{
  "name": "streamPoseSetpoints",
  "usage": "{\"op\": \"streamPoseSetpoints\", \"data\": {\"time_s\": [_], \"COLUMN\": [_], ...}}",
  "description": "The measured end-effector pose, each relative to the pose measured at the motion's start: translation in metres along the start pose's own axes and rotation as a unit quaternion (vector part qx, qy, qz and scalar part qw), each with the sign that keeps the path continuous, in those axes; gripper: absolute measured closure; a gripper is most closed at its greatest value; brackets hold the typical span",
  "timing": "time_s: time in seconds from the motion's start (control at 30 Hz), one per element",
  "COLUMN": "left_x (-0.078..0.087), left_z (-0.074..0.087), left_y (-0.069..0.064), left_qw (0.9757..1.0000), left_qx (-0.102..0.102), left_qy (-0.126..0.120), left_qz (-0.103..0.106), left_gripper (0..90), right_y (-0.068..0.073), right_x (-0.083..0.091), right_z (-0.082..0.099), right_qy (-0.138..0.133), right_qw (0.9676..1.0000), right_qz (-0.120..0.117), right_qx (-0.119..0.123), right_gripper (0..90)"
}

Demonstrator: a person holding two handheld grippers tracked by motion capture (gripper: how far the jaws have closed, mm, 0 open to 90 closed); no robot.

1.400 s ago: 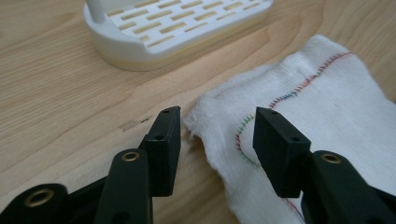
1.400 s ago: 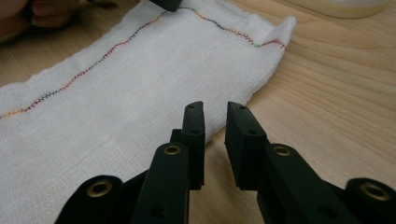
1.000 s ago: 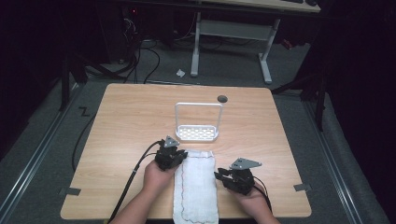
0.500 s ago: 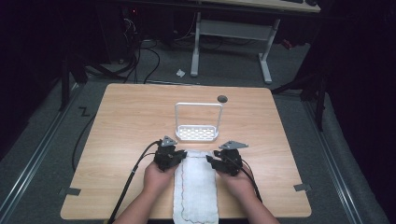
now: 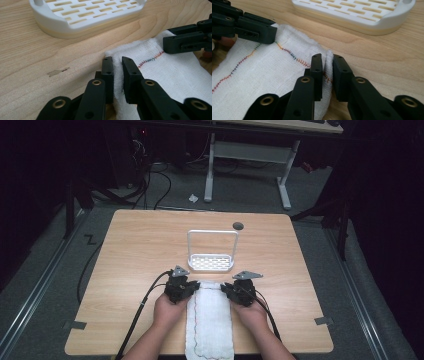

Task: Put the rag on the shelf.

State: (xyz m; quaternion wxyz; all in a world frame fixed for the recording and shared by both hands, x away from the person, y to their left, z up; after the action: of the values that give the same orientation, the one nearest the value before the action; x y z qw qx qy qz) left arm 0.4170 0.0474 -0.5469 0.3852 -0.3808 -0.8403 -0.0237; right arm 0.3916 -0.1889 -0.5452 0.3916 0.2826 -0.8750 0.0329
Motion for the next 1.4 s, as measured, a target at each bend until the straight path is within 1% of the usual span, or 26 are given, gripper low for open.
{"op": "streamPoseSetpoints", "data": {"time_s": [0.07,0.17,0.2,0.23,0.27,0.3,0.4,0.47,0.57,0.63,0.7,0.77,0.8,0.83,0.9,0.93,0.97,1.0,1.03,1.1,1.13,1.2,1.27,1.3,1.33,1.4], "left_x": [0.0,0.001,0.002,0.004,0.005,0.006,0.008,0.01,0.012,0.016,0.019,0.023,0.026,0.028,0.033,0.037,0.04,0.043,0.046,0.051,0.053,0.058,0.062,0.064,0.067,0.073], "left_z": [0.0,0.001,0.001,0.002,0.003,0.003,0.005,0.006,0.006,0.006,0.007,0.006,0.004,0.002,-0.001,-0.003,-0.005,-0.008,-0.011,-0.016,-0.018,-0.021,-0.024,-0.025,-0.027,-0.031], "left_y": [0.0,0.001,0.002,0.003,0.003,0.003,-0.001,-0.002,-0.003,-0.004,-0.006,-0.009,-0.011,-0.014,-0.018,-0.02,-0.023,-0.025,-0.027,-0.03,-0.031,-0.033,-0.036,-0.037,-0.039,-0.041], "left_qw": [1.0,1.0,0.9999,0.9997,0.9995,0.9995,0.9995,0.999,0.9984,0.9975,0.9967,0.9958,0.9953,0.9947,0.9931,0.9922,0.9914,0.9908,0.9907,0.9914,0.9912,0.9897,0.9884,0.9877,0.9871,0.986], "left_qx": [0.003,0.005,0.009,0.012,0.015,0.013,-0.004,-0.012,-0.015,-0.014,-0.012,-0.015,-0.019,-0.029,-0.041,-0.044,-0.047,-0.05,-0.049,-0.044,-0.04,-0.043,-0.047,-0.049,-0.05,-0.054], "left_qy": [-0.001,0.0,-0.007,-0.016,-0.022,-0.025,-0.03,-0.041,-0.053,-0.065,-0.078,-0.089,-0.094,-0.098,-0.11,-0.117,-0.122,-0.126,-0.127,-0.123,-0.126,-0.137,-0.144,-0.148,-0.152,-0.158], "left_qz": [0.002,0.004,0.007,0.013,0.016,0.015,0.012,0.012,0.015,0.022,0.02,0.018,0.014,0.008,0.001,0.003,0.001,-0.002,-0.001,-0.002,0.0,-0.004,-0.005,-0.006,-0.005,-0.005], "left_gripper": [80.7,80.5,80.5,80.9,80.9,81.4,81.7,81.7,81.6,81.5,81.4,81.3,81.4,81.4,81.3,81.2,81.2,81.1,81.1,81.1,81.1,81.2,81.2,81.2,81.2,81.3], "right_y": [0.0,0.001,0.001,0.002,0.002,0.003,0.003,0.002,0.001,0.002,0.004,0.006,0.007,0.008,0.009,0.01,0.011,0.012,0.013,0.015,0.017,0.019,0.021,0.023,0.023,0.023], "right_x": [0.0,0.0,0.0,0.0,0.0,0.0,0.0,0.001,0.004,0.008,0.011,0.015,0.017,0.019,0.024,0.027,0.03,0.033,0.036,0.043,0.046,0.051,0.055,0.059,0.059,0.065], "right_z": [0.0,0.0,0.0,0.0,0.0,0.0,0.0,0.0,0.0,-0.001,-0.003,-0.003,-0.004,-0.005,-0.007,-0.008,-0.009,-0.011,-0.012,-0.014,-0.016,-0.018,-0.02,-0.024,-0.024,-0.028], "right_qy": [0.001,0.001,0.0,-0.002,-0.002,-0.005,-0.007,-0.009,-0.018,-0.026,-0.035,-0.043,-0.046,-0.049,-0.06,-0.065,-0.071,-0.078,-0.084,-0.094,-0.099,-0.11,-0.116,-0.124,-0.124,-0.132], "right_qw": [1.0,1.0,1.0,0.9999,0.9999,0.9999,0.9999,0.9998,0.9997,0.9995,0.9992,0.9986,0.9985,0.9982,0.9975,0.9972,0.9967,0.9961,0.9957,0.9945,0.9939,0.9927,0.9917,0.9906,0.9906,0.9895], "right_qz": [-0.006,-0.006,-0.004,0.0,0.0,0.001,0.0,-0.001,-0.007,-0.005,-0.007,-0.003,-0.003,-0.003,-0.001,-0.001,-0.001,-0.002,-0.002,-0.001,-0.002,-0.001,0.004,0.006,0.006,0.008], "right_qx": [-0.003,-0.002,0.002,0.012,0.012,0.013,0.015,0.018,0.016,0.019,0.021,0.03,0.032,0.034,0.038,0.037,0.038,0.04,0.04,0.046,0.049,0.05,0.055,0.058,0.058,0.06], "right_gripper": [83.6,85.5,85.7,86.1,86.1,86.1,86.0,86.0,86.0,86.0,85.9,85.9,85.9,85.9,85.9,86.0,85.9,85.9,85.9,86.0,85.9,85.9,85.9,85.9,85.9,85.9]}}
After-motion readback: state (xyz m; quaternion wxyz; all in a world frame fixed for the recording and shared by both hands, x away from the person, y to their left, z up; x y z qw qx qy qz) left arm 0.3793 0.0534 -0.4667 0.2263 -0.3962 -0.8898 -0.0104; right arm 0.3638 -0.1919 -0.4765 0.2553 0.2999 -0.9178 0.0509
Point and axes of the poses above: each handheld gripper's, and its own axes: x roughly backward along the jaws, z roughly out of its underside, y roughly to its left, the point moved 1 cm from there along -x, roughly forward along the jaws, and after that the axes turned 5 degrees about y, right-handed, at the moved point
